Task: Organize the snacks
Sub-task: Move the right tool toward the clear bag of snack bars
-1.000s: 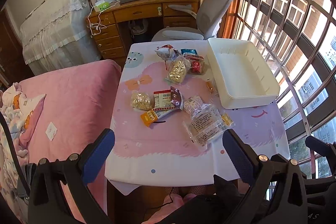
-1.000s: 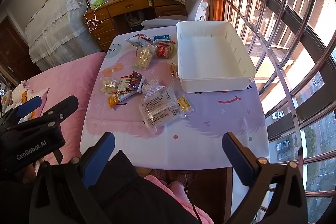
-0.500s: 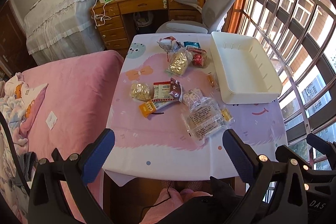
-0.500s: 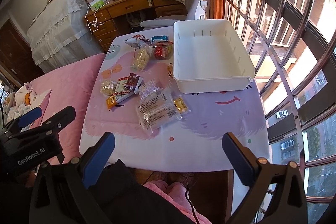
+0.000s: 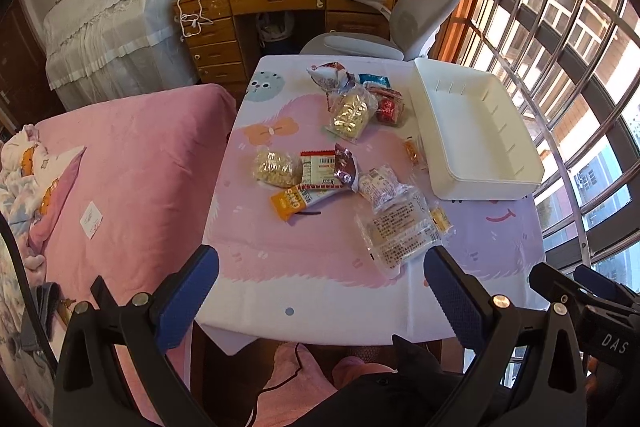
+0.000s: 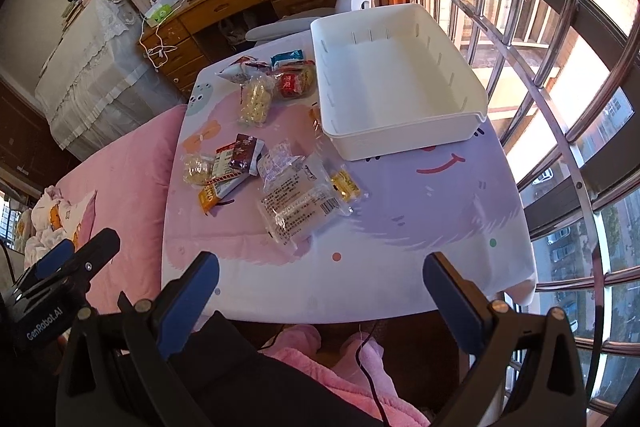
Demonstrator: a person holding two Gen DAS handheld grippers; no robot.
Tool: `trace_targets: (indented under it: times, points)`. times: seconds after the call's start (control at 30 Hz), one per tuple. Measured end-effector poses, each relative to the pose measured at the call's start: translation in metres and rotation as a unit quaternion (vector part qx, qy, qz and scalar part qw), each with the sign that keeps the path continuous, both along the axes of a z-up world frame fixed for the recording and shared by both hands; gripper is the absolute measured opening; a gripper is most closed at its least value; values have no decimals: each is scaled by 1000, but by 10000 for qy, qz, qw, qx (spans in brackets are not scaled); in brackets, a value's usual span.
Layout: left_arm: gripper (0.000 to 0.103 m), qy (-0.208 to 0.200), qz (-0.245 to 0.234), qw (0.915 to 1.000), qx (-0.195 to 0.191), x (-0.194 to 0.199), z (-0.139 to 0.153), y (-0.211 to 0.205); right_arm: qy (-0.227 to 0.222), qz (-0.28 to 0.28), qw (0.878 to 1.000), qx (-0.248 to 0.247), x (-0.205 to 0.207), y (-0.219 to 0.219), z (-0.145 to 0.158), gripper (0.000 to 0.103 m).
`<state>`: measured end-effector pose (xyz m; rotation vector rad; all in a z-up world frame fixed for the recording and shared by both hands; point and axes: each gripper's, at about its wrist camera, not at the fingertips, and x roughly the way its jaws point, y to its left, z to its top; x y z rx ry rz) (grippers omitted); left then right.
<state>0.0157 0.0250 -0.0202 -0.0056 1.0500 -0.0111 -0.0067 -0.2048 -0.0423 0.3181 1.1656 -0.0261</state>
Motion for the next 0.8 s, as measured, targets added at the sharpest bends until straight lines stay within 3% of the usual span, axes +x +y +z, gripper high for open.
trace_targets:
  times: [0.33,0.6,0.8]
  points:
    - [102,-5,-455,9989,-73,47,3,52,95,-1088,9933,373,16,24,-7,102]
    - [102,129,-976,9947,-305,88,-6,90,128,-2277,9691,938,24,35,-26,102]
    - [102,395,-1146,9913,-507,114,-29,109,261,-2872,9518,1049,27,45,-44,97]
